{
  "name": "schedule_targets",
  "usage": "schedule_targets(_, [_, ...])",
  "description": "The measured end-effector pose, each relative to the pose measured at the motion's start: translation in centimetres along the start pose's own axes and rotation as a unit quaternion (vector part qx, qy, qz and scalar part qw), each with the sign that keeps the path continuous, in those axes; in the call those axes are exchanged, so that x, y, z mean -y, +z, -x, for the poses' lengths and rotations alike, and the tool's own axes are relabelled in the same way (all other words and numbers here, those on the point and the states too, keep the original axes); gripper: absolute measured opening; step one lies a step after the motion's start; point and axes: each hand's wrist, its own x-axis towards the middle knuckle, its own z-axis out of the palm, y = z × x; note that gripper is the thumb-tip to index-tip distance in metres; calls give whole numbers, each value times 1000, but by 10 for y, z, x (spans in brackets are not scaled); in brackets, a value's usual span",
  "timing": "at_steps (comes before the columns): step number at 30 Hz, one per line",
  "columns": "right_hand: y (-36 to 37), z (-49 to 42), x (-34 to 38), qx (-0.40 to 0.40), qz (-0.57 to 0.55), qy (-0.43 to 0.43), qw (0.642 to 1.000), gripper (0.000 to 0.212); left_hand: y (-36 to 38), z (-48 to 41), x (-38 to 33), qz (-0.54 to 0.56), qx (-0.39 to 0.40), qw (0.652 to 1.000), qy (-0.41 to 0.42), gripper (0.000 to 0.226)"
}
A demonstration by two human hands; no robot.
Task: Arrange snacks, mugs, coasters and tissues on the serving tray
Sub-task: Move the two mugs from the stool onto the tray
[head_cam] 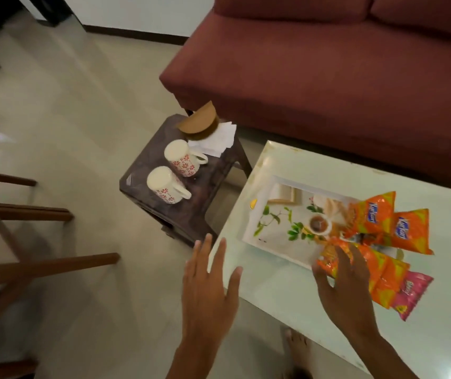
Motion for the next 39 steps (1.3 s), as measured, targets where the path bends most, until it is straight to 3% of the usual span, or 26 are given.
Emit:
schedule_targets(4, [33,-23,58,14,3,-74,997,61,-25,-48,39,12,-49,998,-32,61])
schedule_targets(8, [74,-40,116,62,64,-152,984,66,-46,-116,91,-60,-41,997,-6,56])
schedule_targets(11, [109,-60,163,93,67,-189,975,67,-57,-177,130,-52,-45,997,-22,56])
schedule_targets(14, [147,-83,204,105,7,-177,978,62,-52,-226,163,46,-59,994,-82,55])
schedule_targets(17, [187,-103,235,116,-31,-159,980,57,-39,-258,193,181,-22,965,-186,54])
schedule_targets(21, [225,-112,253,127,-46,-134,982,48,-19,-271,221,283,42,940,-186,48])
schedule_targets(27, [244,-107,261,42,-65,-126,989,28,-9,-266,224,410,47,887,-206,28])
schedule_targets(32, [220,-87,247,-15,-89,-120,989,27,-23,-237,192,422,9,886,-194,34])
schedule_targets(35, [187,-68,216,-78,-77,-107,988,20,-24,-217,155,445,56,878,-165,33])
schedule_targets(39, [138,-44,148,-139,-39,-1,989,22,7,-191,83,401,180,894,-91,48])
